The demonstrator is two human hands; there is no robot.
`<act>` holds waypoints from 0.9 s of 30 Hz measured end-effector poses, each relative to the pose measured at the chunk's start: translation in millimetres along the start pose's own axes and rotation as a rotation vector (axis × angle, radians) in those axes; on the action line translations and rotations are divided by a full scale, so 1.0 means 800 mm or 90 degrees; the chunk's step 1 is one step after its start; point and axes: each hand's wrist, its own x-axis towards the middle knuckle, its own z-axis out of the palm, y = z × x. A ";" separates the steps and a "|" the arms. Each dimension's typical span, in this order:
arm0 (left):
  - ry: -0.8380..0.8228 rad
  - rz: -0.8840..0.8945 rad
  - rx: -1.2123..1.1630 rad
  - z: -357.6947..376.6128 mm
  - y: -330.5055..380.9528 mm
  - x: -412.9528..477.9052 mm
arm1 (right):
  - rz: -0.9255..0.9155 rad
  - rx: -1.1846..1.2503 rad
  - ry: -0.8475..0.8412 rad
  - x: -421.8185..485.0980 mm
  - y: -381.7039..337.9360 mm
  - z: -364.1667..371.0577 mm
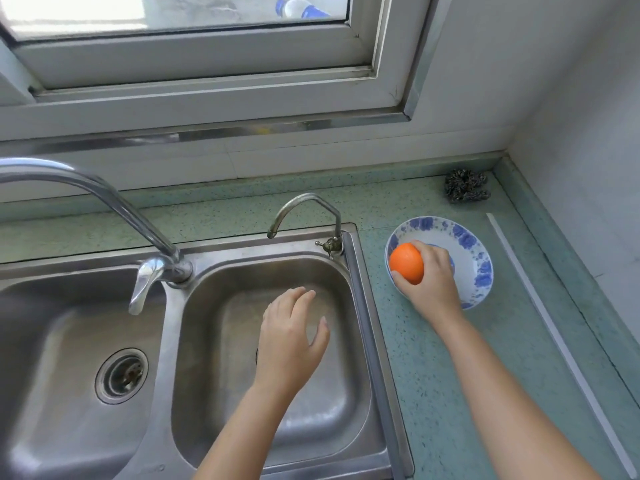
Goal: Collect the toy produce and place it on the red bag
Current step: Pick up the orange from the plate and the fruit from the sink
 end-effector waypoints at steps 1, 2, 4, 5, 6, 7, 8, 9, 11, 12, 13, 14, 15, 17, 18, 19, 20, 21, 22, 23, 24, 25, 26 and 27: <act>0.001 -0.004 -0.004 0.000 -0.003 -0.001 | -0.009 0.002 0.008 -0.002 -0.002 0.000; 0.001 -0.010 -0.008 0.000 -0.006 -0.002 | -0.021 0.003 0.017 -0.004 -0.005 -0.001; -0.004 -0.021 -0.012 0.001 -0.015 -0.006 | -0.049 0.005 0.037 -0.009 -0.015 -0.002; -0.008 -0.028 -0.012 0.001 -0.021 -0.009 | -0.064 0.009 0.046 -0.012 -0.021 -0.001; -0.012 -0.038 -0.010 0.000 -0.026 -0.012 | -0.081 0.016 0.051 -0.016 -0.028 0.001; -0.016 -0.050 -0.008 0.000 -0.033 -0.016 | -0.097 0.022 0.054 -0.019 -0.035 0.004; -0.021 -0.063 -0.004 0.000 -0.040 -0.020 | -0.115 0.029 0.053 -0.023 -0.043 0.007; -0.027 -0.075 0.000 0.000 -0.048 -0.024 | -0.134 0.035 0.048 -0.028 -0.049 0.012; -0.039 -0.097 0.009 0.004 -0.065 -0.032 | -0.169 0.047 0.023 -0.039 -0.060 0.025; -0.048 -0.108 0.010 0.007 -0.075 -0.035 | -0.177 0.052 0.004 -0.045 -0.064 0.033; -0.056 -0.120 0.009 0.010 -0.084 -0.038 | -0.180 0.057 -0.015 -0.051 -0.067 0.040; -0.062 -0.133 0.008 0.014 -0.092 -0.041 | -0.180 0.060 -0.032 -0.056 -0.070 0.049; -0.070 -0.145 0.005 0.020 -0.100 -0.044 | -0.179 0.061 -0.048 -0.061 -0.071 0.057; -0.083 -0.170 -0.002 0.031 -0.112 -0.049 | -0.173 0.062 -0.082 -0.067 -0.071 0.074; -0.091 -0.187 -0.005 0.037 -0.117 -0.051 | -0.168 0.061 -0.099 -0.070 -0.071 0.081; -0.104 -0.208 -0.013 0.043 -0.122 -0.051 | -0.165 0.056 -0.112 -0.071 -0.071 0.089; -0.123 -0.232 -0.026 0.050 -0.127 -0.051 | -0.164 0.047 -0.123 -0.072 -0.069 0.096; -0.142 -0.253 -0.038 0.058 -0.133 -0.051 | -0.159 0.037 -0.132 -0.073 -0.068 0.103; -0.159 -0.270 -0.048 0.066 -0.139 -0.051 | -0.150 0.032 -0.145 -0.074 -0.067 0.109; -0.173 -0.284 -0.054 0.074 -0.145 -0.051 | -0.142 0.031 -0.157 -0.074 -0.065 0.114; -0.183 -0.299 -0.058 0.081 -0.150 -0.051 | -0.137 0.031 -0.167 -0.075 -0.063 0.119; -0.190 -0.318 -0.063 0.089 -0.154 -0.051 | -0.133 0.028 -0.176 -0.075 -0.061 0.123; -0.195 -0.339 -0.069 0.094 -0.157 -0.052 | -0.127 0.024 -0.185 -0.075 -0.058 0.127; -0.197 -0.356 -0.072 0.100 -0.158 -0.052 | -0.121 0.021 -0.194 -0.075 -0.056 0.131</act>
